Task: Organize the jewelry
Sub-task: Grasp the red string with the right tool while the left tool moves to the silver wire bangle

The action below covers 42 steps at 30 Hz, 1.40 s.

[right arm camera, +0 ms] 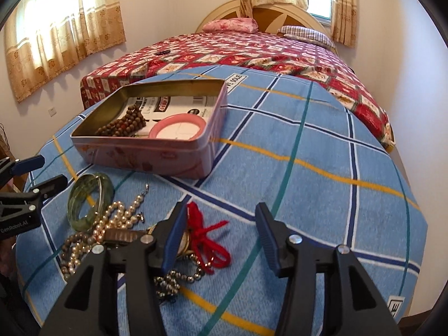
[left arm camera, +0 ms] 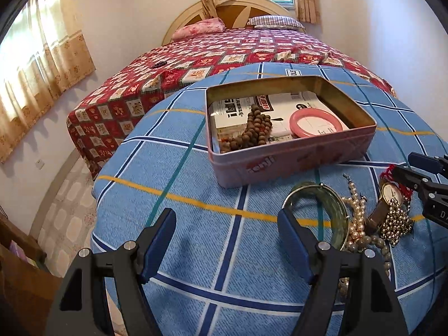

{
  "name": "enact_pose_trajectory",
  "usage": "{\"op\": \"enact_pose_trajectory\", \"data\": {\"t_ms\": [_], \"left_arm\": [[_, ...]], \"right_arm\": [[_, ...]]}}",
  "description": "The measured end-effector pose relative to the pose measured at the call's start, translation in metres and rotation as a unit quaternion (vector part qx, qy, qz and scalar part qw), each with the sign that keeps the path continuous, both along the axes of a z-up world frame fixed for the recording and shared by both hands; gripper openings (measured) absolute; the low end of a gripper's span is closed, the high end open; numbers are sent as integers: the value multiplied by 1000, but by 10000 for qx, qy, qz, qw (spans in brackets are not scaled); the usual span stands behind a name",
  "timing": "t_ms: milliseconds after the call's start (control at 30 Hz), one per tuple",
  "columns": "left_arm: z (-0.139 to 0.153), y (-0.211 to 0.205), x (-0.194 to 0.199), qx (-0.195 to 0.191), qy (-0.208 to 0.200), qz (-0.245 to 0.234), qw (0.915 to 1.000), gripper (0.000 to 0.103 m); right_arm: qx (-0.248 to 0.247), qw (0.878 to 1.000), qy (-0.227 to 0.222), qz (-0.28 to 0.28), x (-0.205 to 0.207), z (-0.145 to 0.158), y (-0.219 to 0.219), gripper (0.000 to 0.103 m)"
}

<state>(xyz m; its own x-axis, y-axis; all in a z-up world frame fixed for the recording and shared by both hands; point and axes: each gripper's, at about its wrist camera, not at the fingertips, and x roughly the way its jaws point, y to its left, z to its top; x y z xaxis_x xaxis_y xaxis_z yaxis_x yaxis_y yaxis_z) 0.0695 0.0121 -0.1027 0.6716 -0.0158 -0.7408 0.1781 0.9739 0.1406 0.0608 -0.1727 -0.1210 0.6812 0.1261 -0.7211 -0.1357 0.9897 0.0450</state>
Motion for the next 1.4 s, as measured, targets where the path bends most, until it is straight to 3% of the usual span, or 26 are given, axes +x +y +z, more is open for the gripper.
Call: {"op": "enact_pose_trajectory", "data": {"t_ms": [533,700,767,833,1133,1300,1400], "left_arm": [[-21,-12,6,140,185,-61,9997,74],[-22,-22,5,56,222,-350,9991,39],[-22,-26,4,-26,263,-497,9984,16],[-22,-30,2,-67,285,-586,9979,6],[-9,-9,0,-367,172,-314,9987,3],[-9,-5,-2,-388,141,-233,9989,2],[-9,-6,-4,-366,105,-246,9990,2]], "right_arm": [[-27,10000,-26,-28,-3,-5,0,61],[35,10000,-15,-86,-3,-5,-2,61],[88,9999,-19,-127,-3,-5,-4,61],[142,9998,-15,-160,-3,-5,-7,61],[28,10000,-21,26,-3,-6,1,58],[-36,9999,-10,148,-4,-7,6,45],[75,9996,181,196,1,-12,3,25]]}}
